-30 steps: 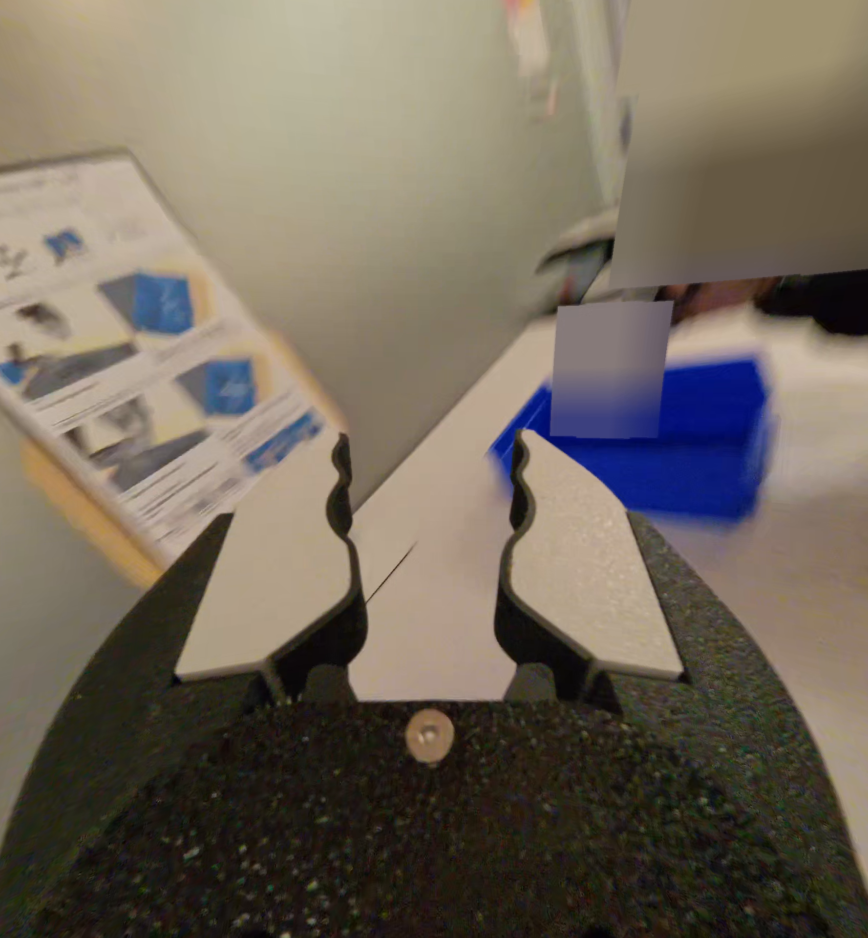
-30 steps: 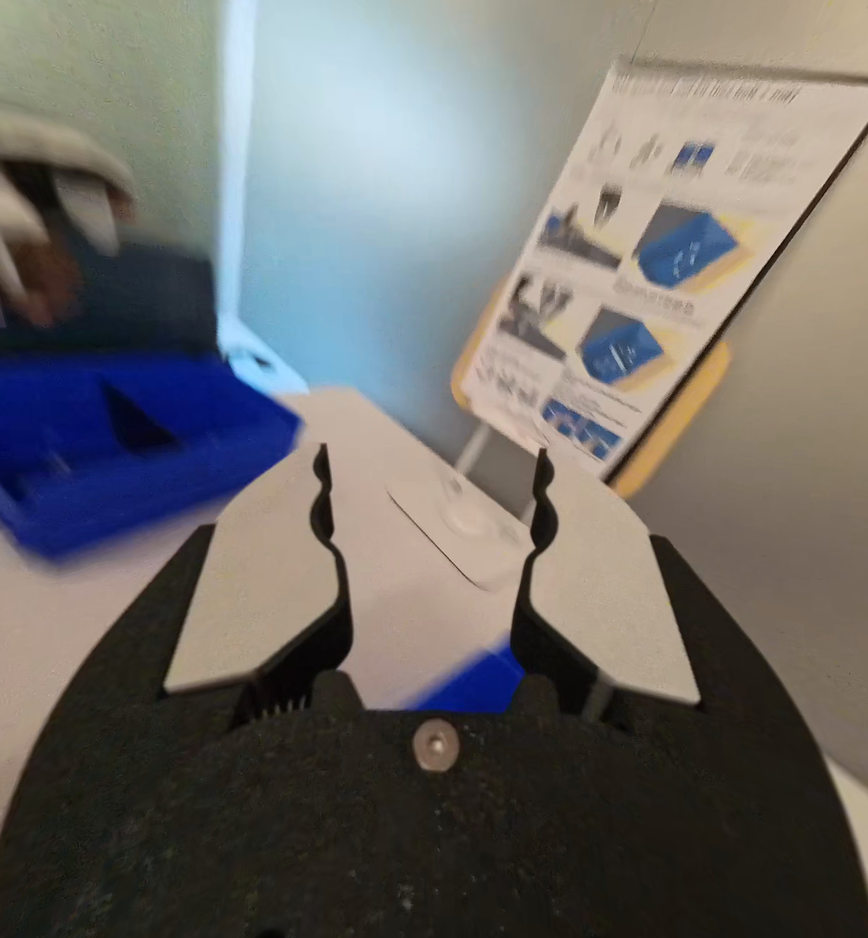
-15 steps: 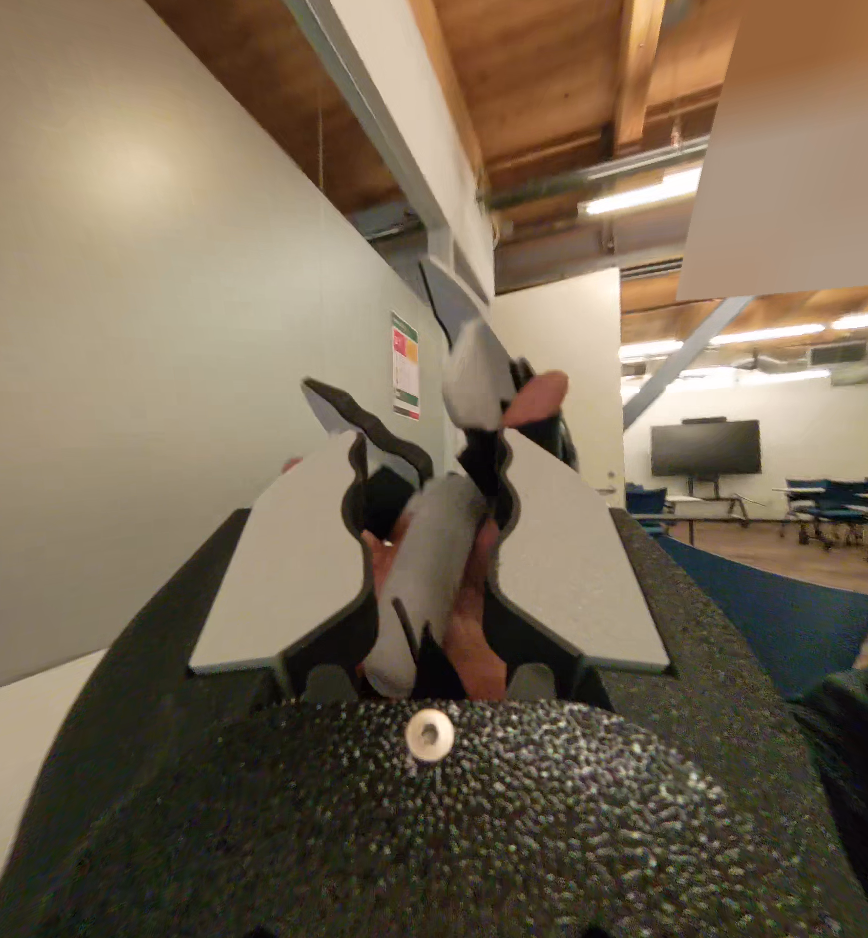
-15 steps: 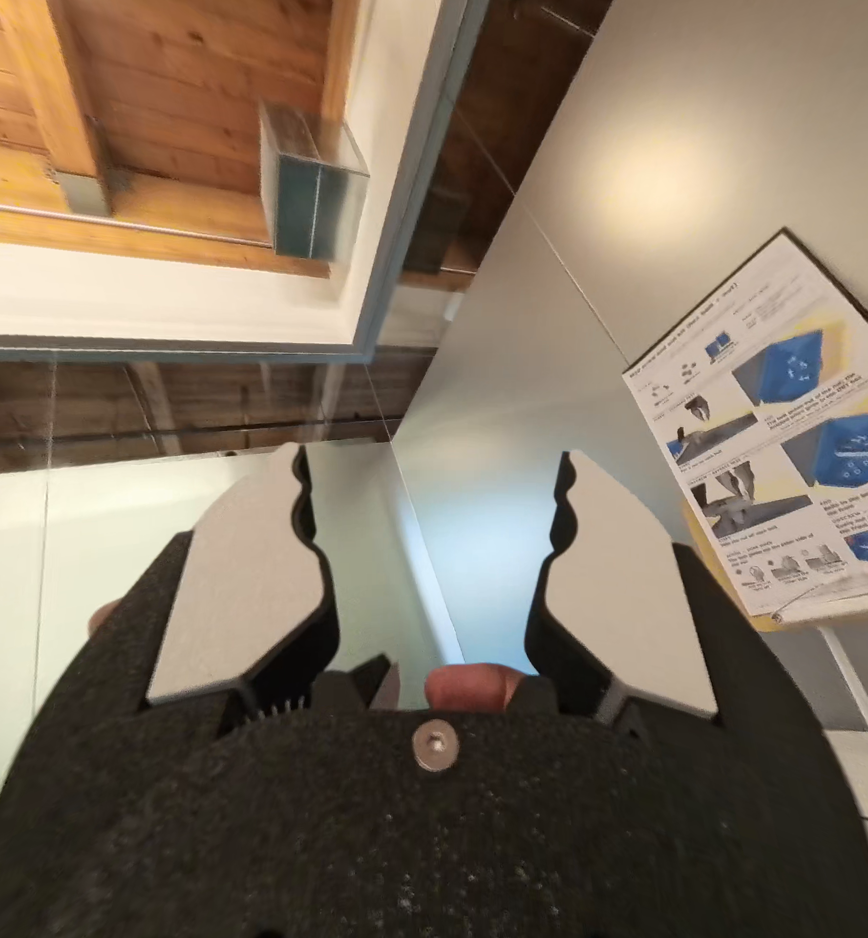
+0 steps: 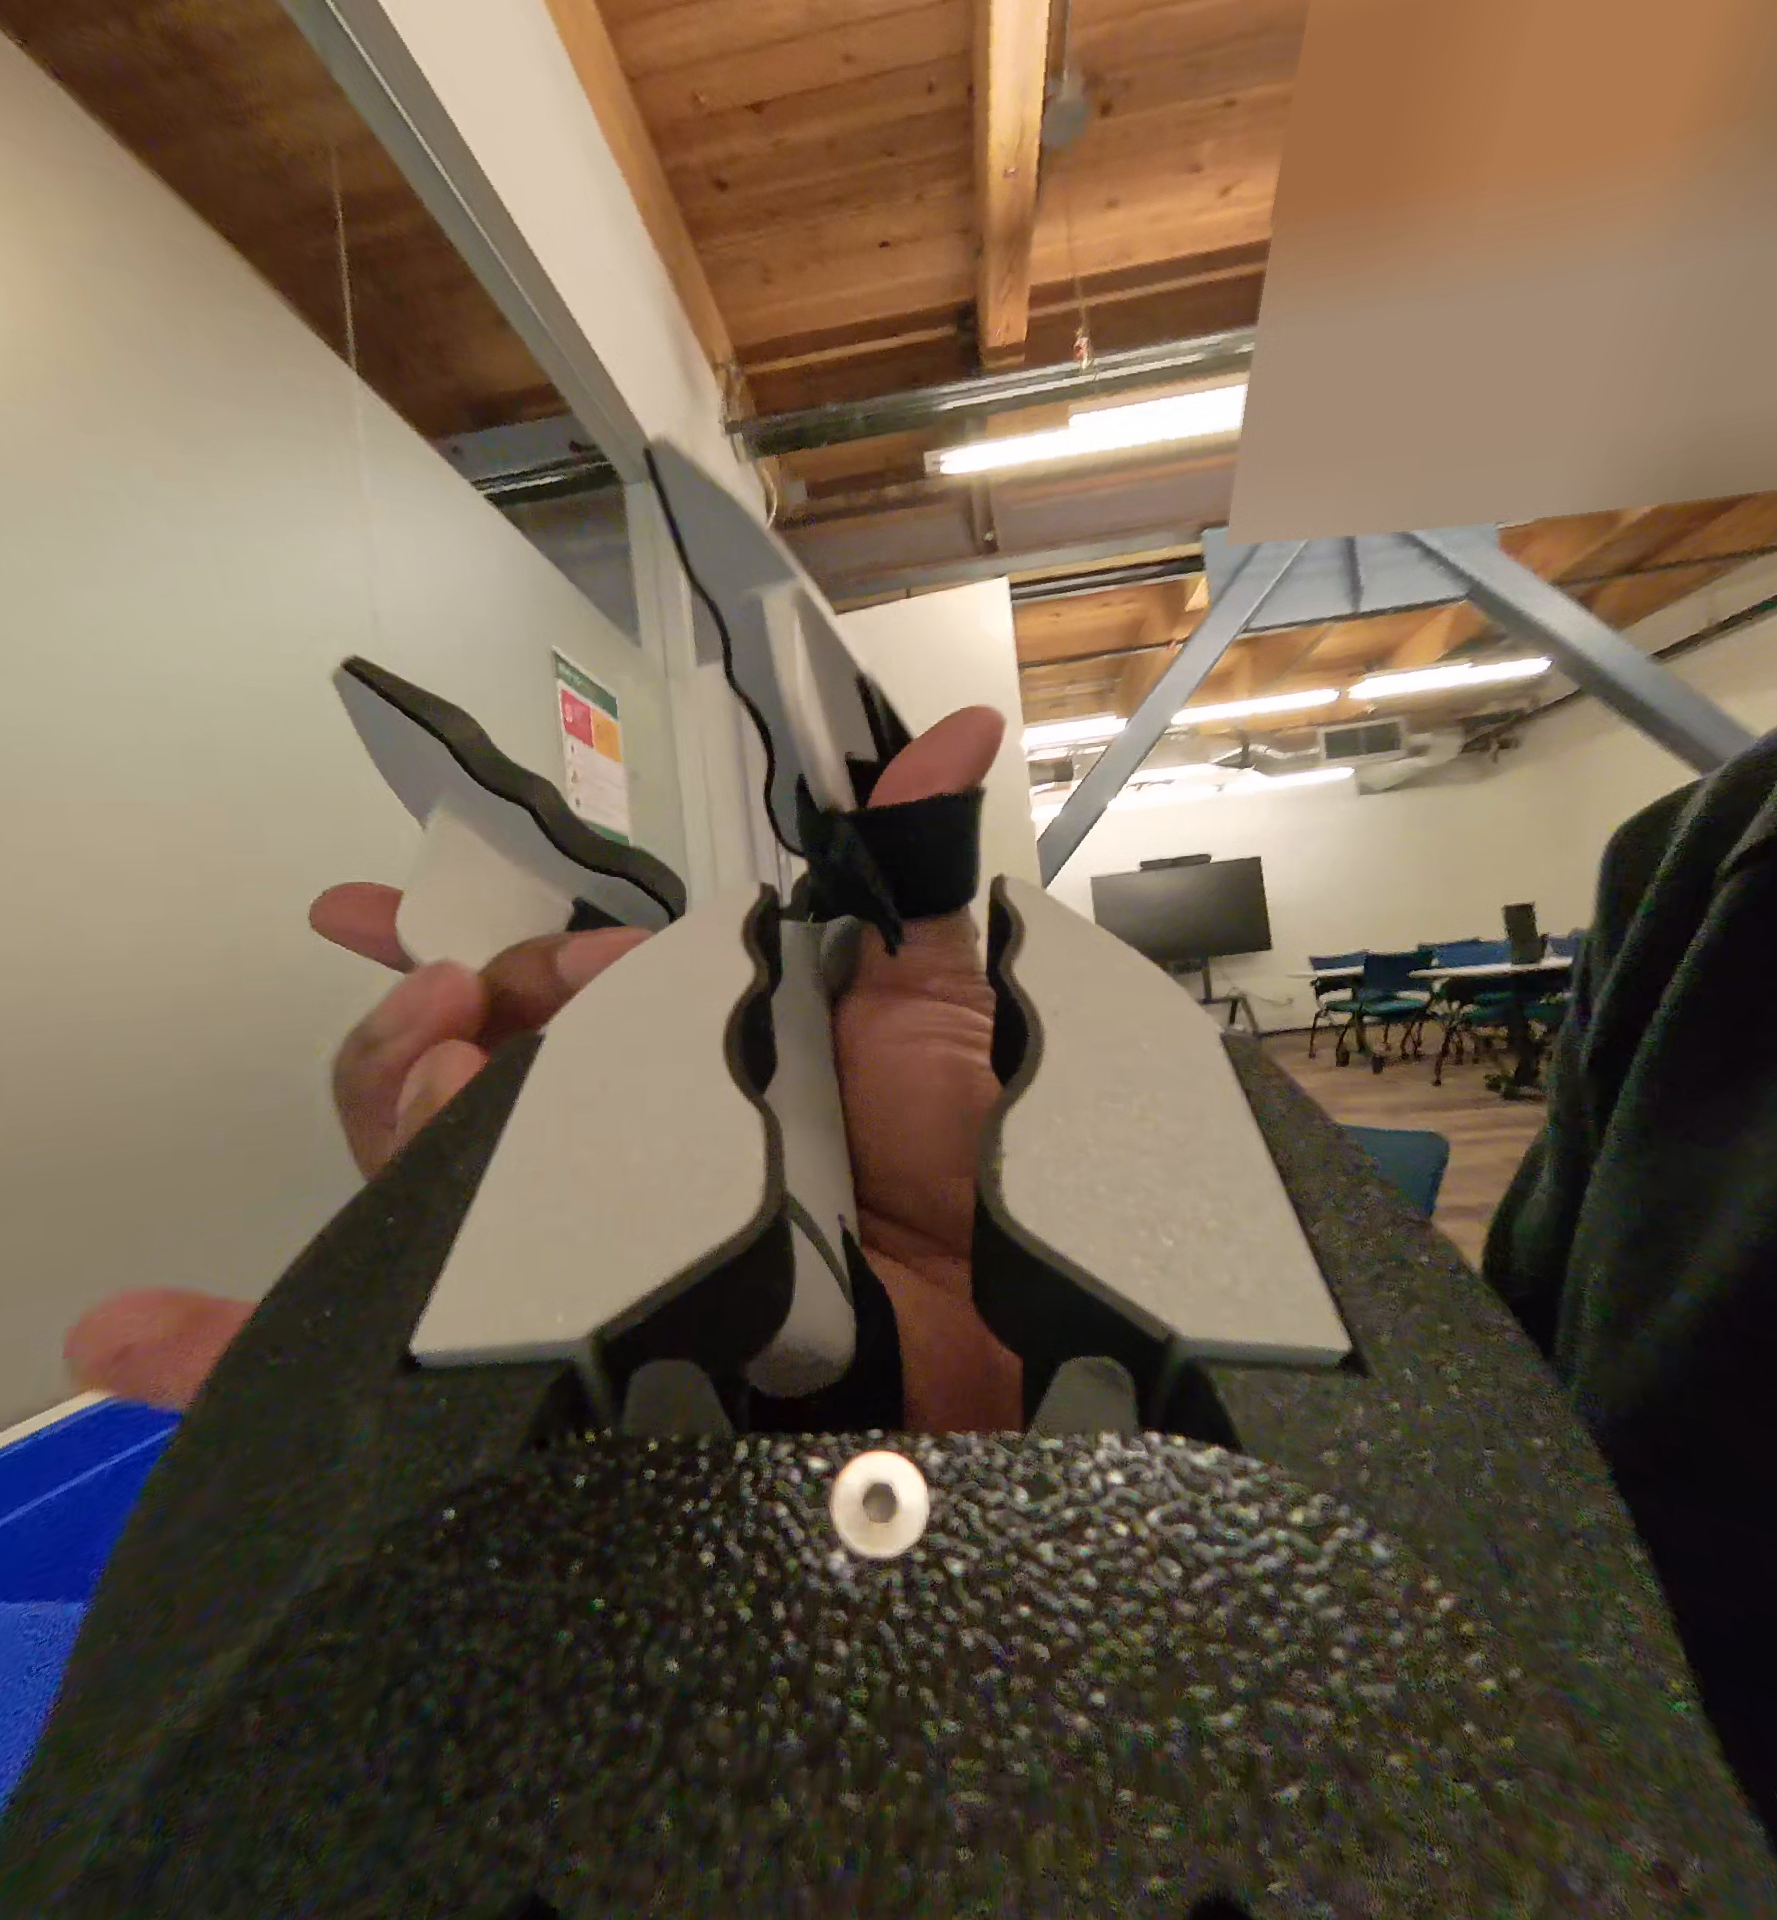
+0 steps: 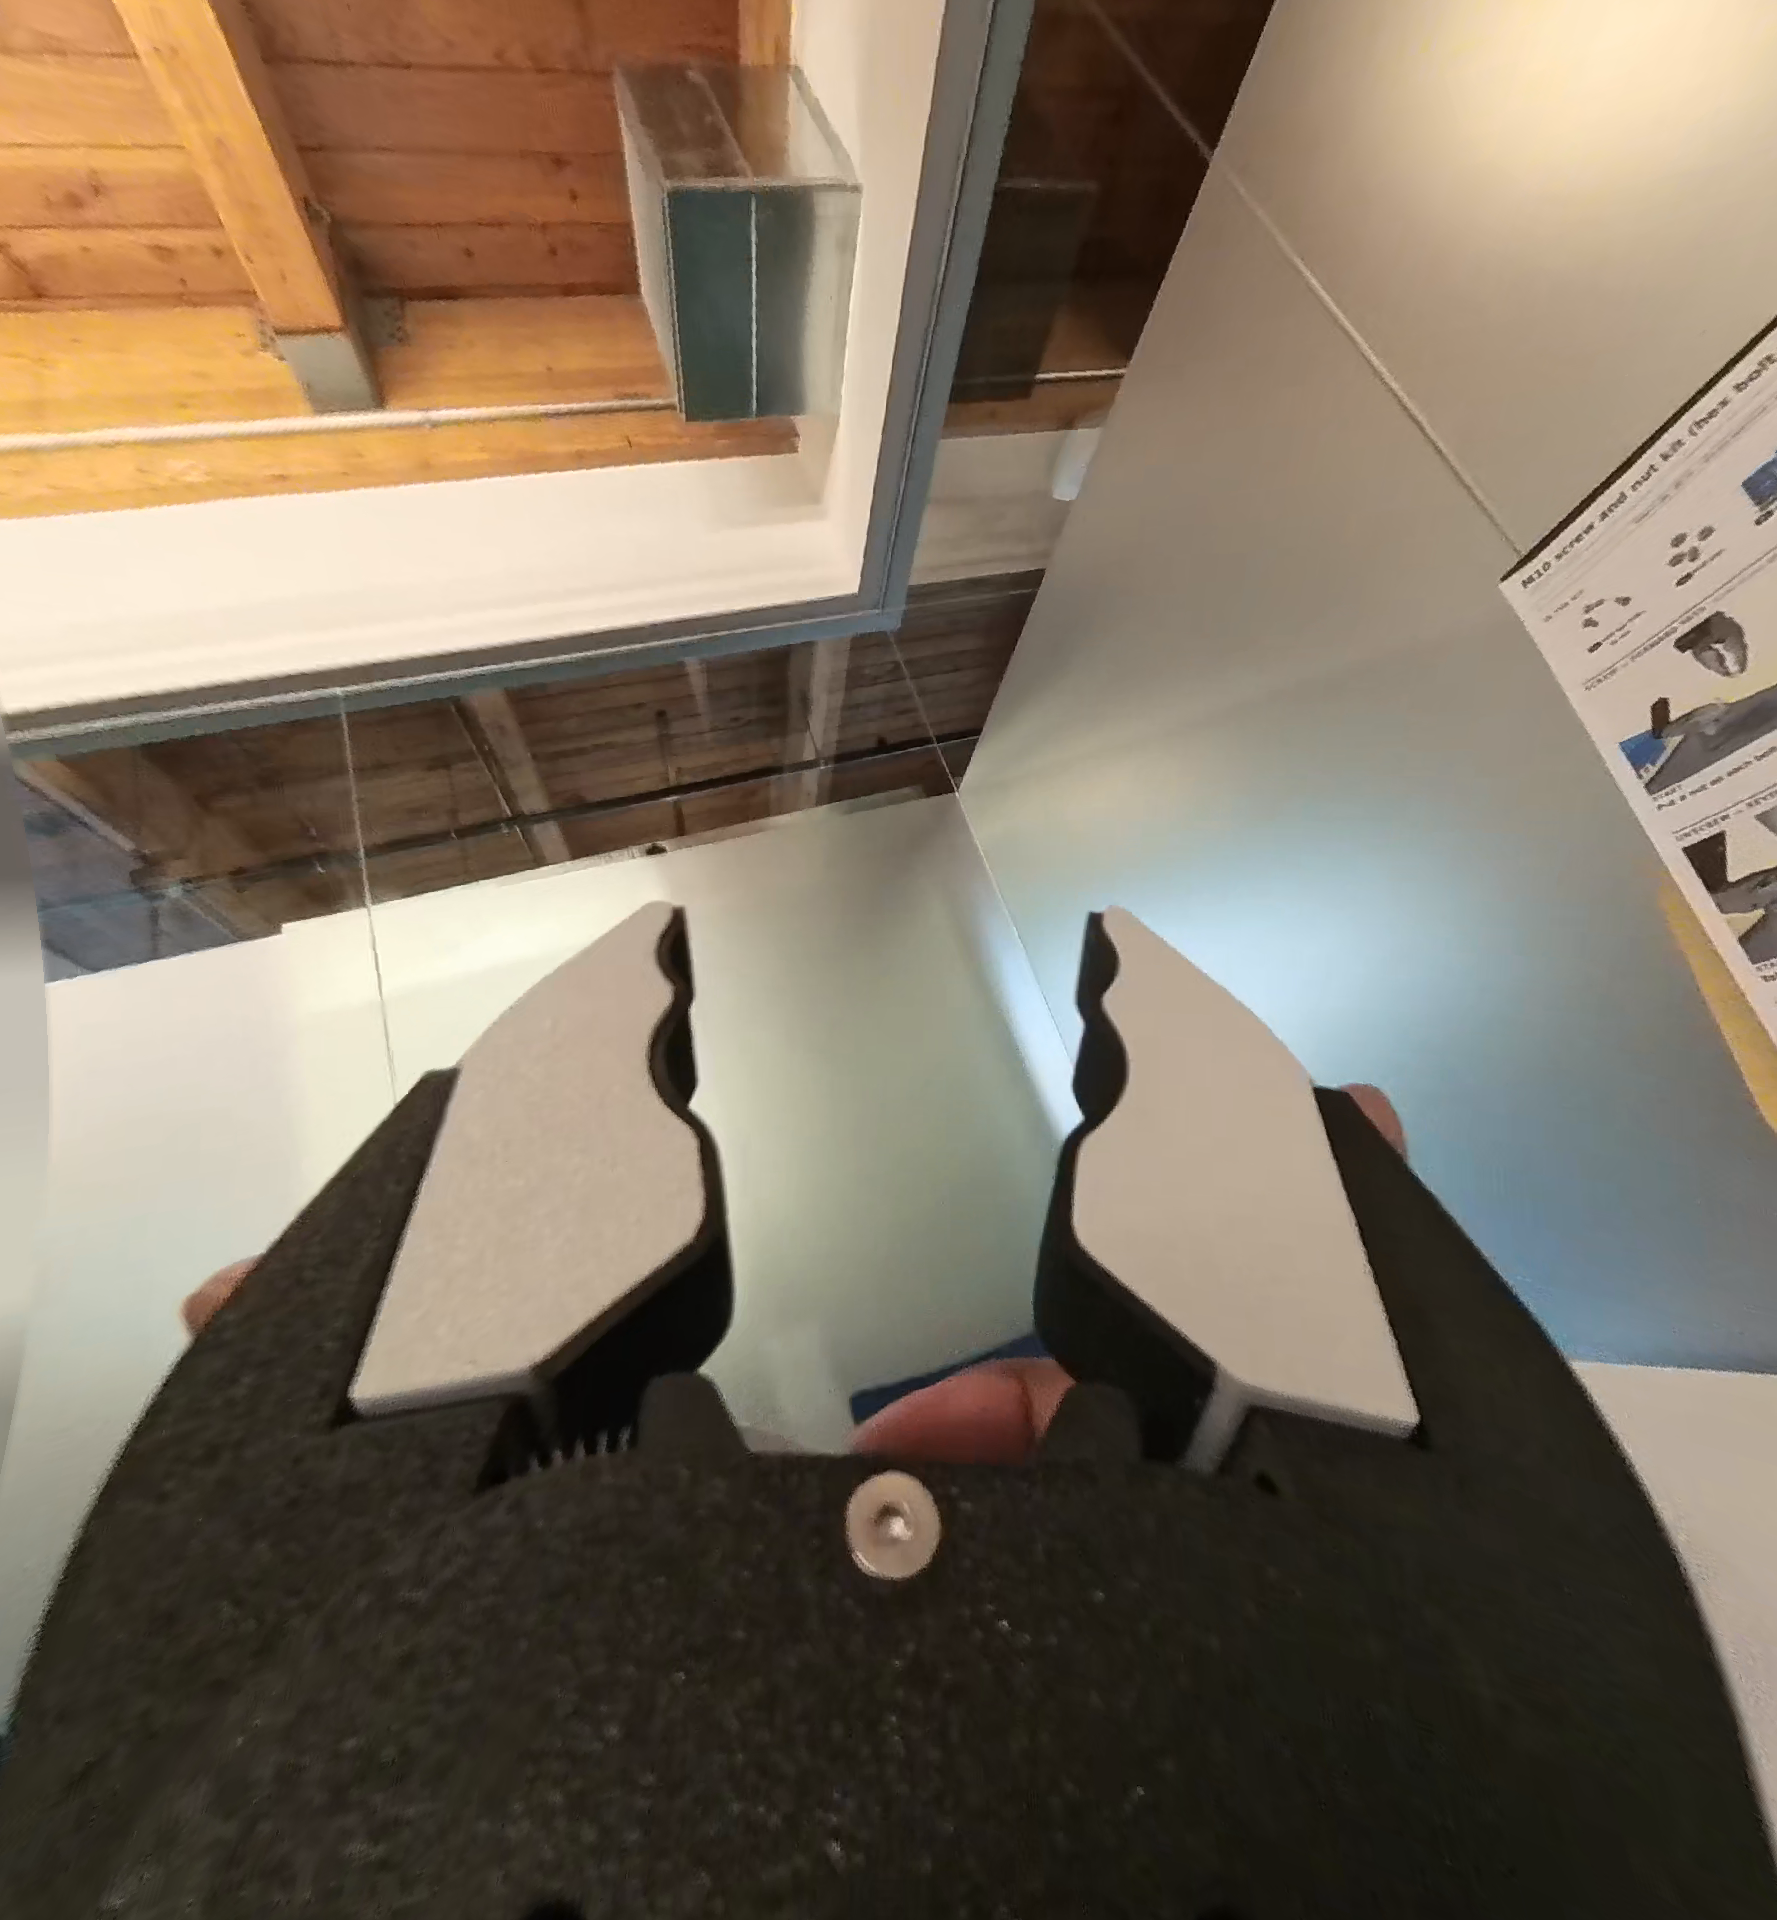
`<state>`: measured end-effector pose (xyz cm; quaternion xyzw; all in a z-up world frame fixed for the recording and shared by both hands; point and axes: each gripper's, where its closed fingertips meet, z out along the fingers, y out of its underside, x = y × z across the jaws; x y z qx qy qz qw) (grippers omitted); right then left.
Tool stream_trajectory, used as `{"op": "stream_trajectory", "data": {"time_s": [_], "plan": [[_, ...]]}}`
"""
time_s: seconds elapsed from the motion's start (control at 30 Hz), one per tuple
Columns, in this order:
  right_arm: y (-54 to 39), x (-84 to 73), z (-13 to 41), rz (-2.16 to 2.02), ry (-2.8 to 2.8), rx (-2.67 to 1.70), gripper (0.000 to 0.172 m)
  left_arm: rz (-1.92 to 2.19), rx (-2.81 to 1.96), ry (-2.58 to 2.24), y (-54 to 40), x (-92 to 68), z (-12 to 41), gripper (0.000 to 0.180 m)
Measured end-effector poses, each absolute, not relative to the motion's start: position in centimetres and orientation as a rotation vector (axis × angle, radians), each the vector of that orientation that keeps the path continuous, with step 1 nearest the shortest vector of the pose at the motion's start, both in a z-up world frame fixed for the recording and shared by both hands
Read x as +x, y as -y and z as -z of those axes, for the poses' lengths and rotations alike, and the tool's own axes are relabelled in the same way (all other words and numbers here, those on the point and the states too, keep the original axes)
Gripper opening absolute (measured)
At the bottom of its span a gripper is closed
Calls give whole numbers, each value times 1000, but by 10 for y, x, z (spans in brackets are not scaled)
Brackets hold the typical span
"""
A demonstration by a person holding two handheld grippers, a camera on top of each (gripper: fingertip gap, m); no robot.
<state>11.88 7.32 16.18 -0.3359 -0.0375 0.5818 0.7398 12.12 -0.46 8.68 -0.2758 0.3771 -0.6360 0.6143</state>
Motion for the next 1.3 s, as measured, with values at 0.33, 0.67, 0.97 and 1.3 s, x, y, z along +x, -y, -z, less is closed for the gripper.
{"op": "stream_trajectory", "data": {"time_s": [0.33, 0.67, 0.97, 1.3], "plan": [[-82, 124, -155, -1410, 35, -774, 53, 1537, -589, -888, 22, 106, -83, 40], [-102, 118, -144, -1384, 8, -786, 39, 1418, -609, -856, 16, 92, -75, 40], [-93, 115, -137, -870, 287, -975, 48, 736, -978, -827, -81, 10, -70, 41], [-82, 97, -89, -570, 538, -1209, 61, 174, -2128, -1333, -237, -148, 82, 38]]}}
